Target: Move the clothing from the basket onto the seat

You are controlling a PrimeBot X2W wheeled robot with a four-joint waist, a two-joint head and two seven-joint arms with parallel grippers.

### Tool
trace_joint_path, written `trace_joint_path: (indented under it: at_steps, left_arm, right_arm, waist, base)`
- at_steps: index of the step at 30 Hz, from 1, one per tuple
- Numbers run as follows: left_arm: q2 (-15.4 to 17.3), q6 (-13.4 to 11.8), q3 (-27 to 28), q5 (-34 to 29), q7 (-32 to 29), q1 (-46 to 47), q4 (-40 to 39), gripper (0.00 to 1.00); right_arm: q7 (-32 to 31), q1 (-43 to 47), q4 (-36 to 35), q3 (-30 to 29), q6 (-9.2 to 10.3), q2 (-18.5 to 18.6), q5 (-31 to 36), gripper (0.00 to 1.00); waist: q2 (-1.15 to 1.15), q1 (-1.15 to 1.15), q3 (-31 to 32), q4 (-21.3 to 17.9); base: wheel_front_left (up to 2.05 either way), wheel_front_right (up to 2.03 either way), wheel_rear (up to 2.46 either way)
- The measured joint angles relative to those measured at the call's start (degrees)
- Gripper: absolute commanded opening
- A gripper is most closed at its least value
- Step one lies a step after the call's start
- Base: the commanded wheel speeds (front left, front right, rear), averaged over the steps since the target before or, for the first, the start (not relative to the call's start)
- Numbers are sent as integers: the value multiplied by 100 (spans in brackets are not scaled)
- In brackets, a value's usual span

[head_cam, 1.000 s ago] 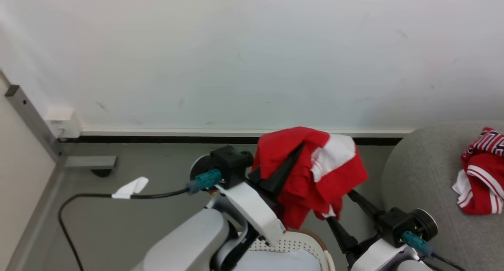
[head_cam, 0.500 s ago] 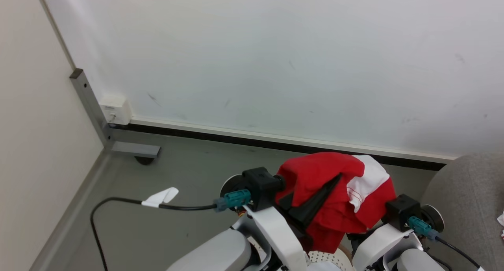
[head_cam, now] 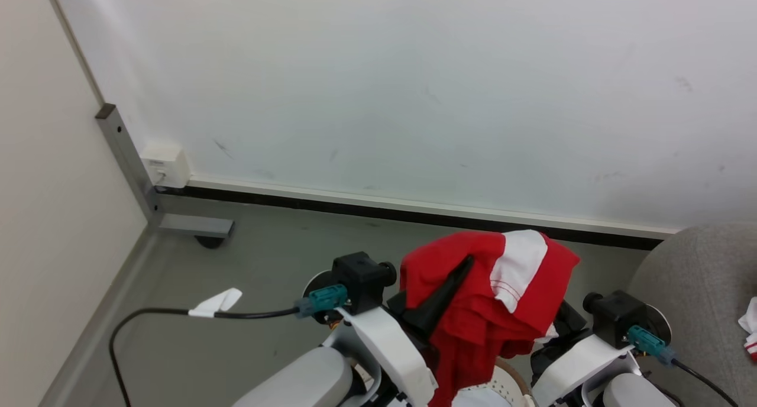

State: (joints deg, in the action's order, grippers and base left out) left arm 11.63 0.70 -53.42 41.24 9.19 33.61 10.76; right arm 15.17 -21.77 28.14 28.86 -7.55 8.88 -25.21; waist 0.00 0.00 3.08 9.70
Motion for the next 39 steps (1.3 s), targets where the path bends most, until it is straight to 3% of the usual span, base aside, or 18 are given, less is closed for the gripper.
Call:
trace_joint_path:
  at_steps: [10,11,12,13,23,27,39]
  left_arm:
    - [24,-26,23,20,107,-75,258,0]
    - [23,-33,18,20,111,-75,282,36]
    - [22,-43,19,20,127,-76,310,88]
    - [21,-67,24,21,140,-78,333,100]
    - [46,-65,-78,35,180,-179,387,100]
    - [153,-38,-197,-249,356,-211,304,100]
    - [130,-126,-64,-778,578,-320,157,100]
  right_arm:
    - [0,125,-446,-175,0,82,-370,0]
    - [0,136,-494,-198,0,85,-404,0]
    - [0,143,-548,-213,0,88,-416,0]
    - [0,147,-601,-238,0,89,-426,0]
    - [-1,256,-1112,-736,0,268,-495,0]
    - [-3,341,-1304,-1009,0,397,-410,0]
    - [0,588,-1901,-1544,0,733,-131,0]
  waist:
    - [0,0,-61,-285]
    - [0,0,-68,-316]
    - [0,0,-74,-345]
    - [0,0,-81,-376]
    - [0,0,-134,-750]
    - [0,0,-164,-985]
    - [0,0,-309,-2097]
  base:
    - [0,0,0]
    - [0,0,0]
    - [0,0,0]
    - [0,0,0]
    - [0,0,0]
    - [0,0,0]
    - [0,0,0]
